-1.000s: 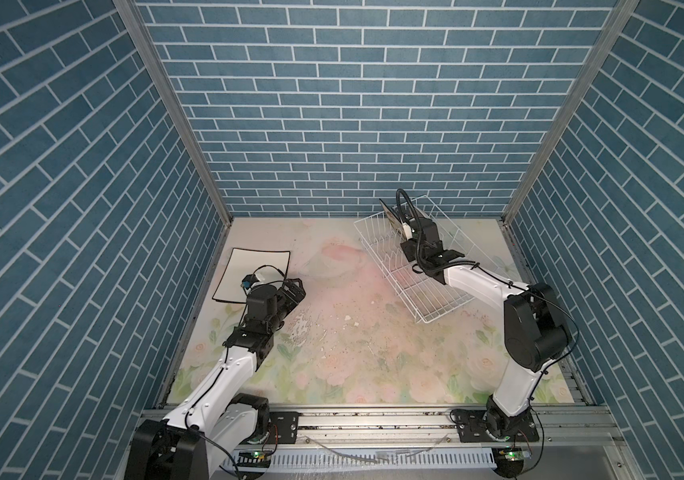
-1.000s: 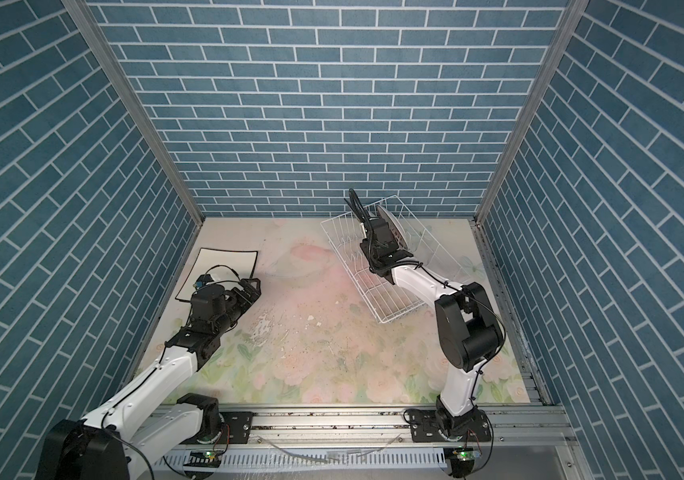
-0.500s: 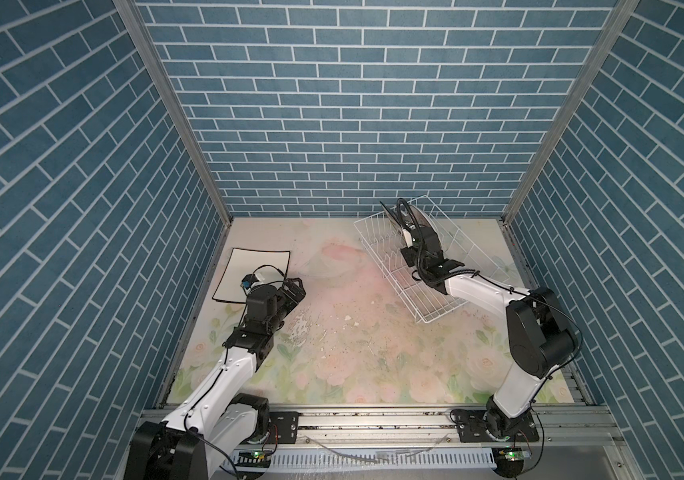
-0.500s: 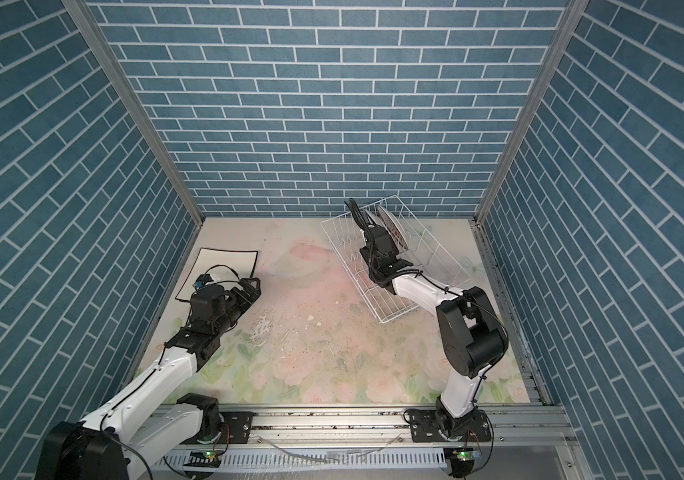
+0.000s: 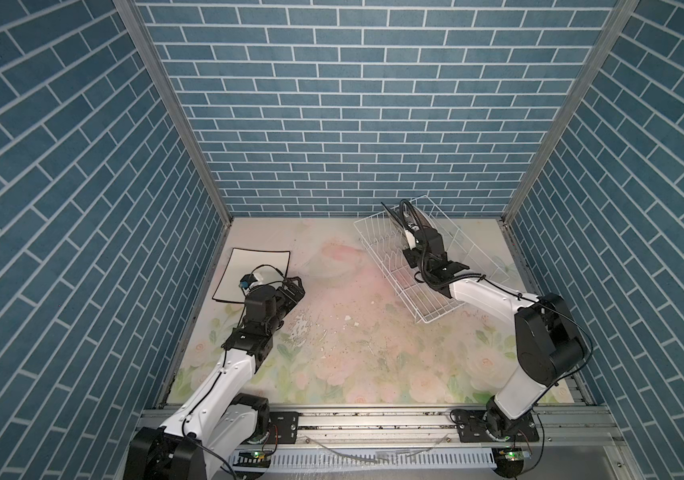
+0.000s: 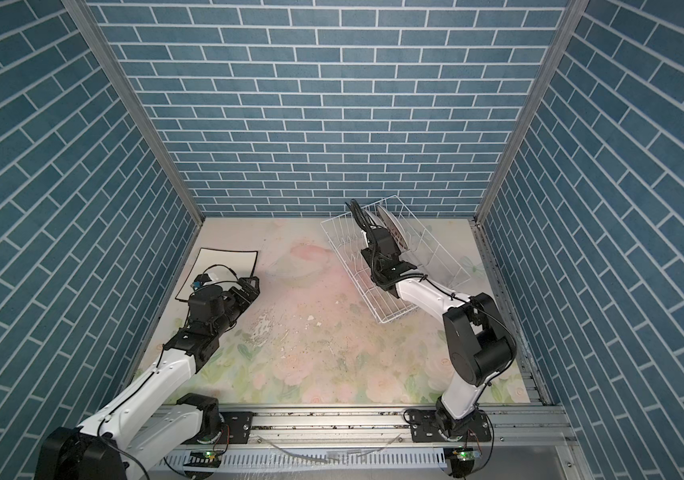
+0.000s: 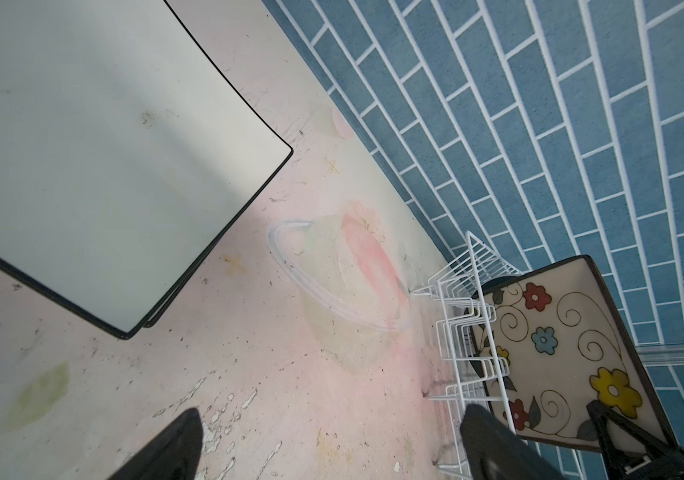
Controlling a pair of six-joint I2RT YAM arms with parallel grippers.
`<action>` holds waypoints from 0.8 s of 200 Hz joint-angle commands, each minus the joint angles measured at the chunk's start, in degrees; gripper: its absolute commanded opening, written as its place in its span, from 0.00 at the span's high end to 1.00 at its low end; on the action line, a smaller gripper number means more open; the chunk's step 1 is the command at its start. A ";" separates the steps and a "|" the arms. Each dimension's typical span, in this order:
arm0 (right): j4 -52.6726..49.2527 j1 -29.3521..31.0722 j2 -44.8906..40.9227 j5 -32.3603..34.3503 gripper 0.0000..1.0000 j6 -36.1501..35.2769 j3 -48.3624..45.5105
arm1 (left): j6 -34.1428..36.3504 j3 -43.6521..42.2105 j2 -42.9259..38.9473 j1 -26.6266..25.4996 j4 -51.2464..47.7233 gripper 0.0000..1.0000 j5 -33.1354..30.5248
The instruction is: Unload the plates from the dish rack
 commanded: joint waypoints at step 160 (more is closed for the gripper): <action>12.95 4.05 -13.90 -0.92 1.00 -3.82 -2.24 | -0.41 -1.63 -2.18 -0.65 -0.46 0.01 -1.06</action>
